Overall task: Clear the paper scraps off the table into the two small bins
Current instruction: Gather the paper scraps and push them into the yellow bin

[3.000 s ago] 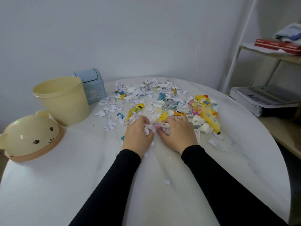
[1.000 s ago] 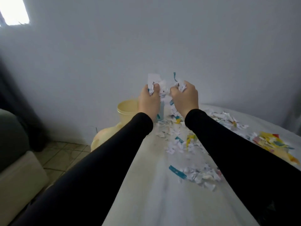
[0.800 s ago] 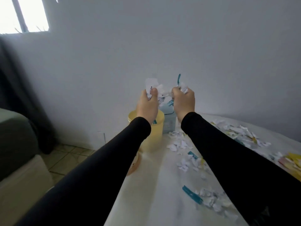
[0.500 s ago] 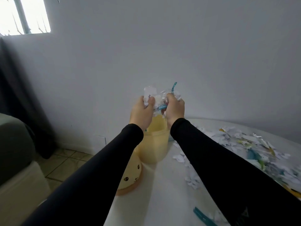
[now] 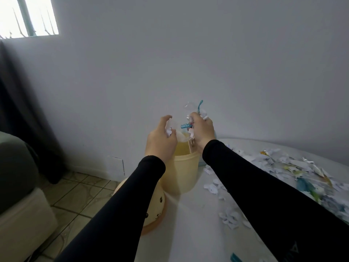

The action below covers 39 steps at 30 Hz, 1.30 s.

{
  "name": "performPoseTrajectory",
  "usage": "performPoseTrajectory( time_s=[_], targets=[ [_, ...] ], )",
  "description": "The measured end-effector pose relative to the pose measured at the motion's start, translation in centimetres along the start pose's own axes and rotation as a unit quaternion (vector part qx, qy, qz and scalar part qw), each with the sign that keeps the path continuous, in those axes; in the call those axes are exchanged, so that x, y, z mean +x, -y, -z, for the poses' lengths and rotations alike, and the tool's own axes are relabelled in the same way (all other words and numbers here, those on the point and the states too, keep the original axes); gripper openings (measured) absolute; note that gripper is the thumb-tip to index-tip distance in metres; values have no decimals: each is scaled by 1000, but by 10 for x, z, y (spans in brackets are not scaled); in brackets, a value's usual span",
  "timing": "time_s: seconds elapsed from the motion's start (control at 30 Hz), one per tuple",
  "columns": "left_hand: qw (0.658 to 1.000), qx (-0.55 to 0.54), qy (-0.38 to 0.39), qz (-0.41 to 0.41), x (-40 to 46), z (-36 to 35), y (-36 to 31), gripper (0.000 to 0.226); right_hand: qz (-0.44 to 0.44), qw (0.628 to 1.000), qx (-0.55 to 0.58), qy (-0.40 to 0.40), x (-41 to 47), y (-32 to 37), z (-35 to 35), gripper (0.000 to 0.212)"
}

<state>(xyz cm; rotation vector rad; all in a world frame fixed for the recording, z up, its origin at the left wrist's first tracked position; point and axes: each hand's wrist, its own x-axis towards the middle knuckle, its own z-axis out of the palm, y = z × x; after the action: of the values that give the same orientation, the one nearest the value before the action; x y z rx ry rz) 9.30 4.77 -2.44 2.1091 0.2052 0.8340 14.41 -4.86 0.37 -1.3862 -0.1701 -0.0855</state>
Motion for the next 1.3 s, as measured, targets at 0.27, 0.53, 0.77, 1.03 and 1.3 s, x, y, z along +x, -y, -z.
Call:
performPoseTrajectory(
  time_s=[0.27, 0.53, 0.77, 1.03, 1.3],
  targets=[
    [999, 6, 19, 25, 0, 2, 0, 20, 119, 936, -311, 115, -2, -11, 5, 20],
    [997, -69, 7, 42, -5, 4, -5, 25, 192, 853, -444, 196, -11, -29, 22, 28],
    [993, -31, 90, 72, 4, 13, -6, 29, 179, 861, -421, 223, -8, -30, 26, 27],
    [986, 46, 159, 27, 11, 28, -10, 35, 229, 874, -381, 198, -5, -22, 33, 35],
    [939, 304, 155, -38, 1, 27, -28, 32, 290, 805, -511, 81, -17, -40, 61, 50]
  ],
)
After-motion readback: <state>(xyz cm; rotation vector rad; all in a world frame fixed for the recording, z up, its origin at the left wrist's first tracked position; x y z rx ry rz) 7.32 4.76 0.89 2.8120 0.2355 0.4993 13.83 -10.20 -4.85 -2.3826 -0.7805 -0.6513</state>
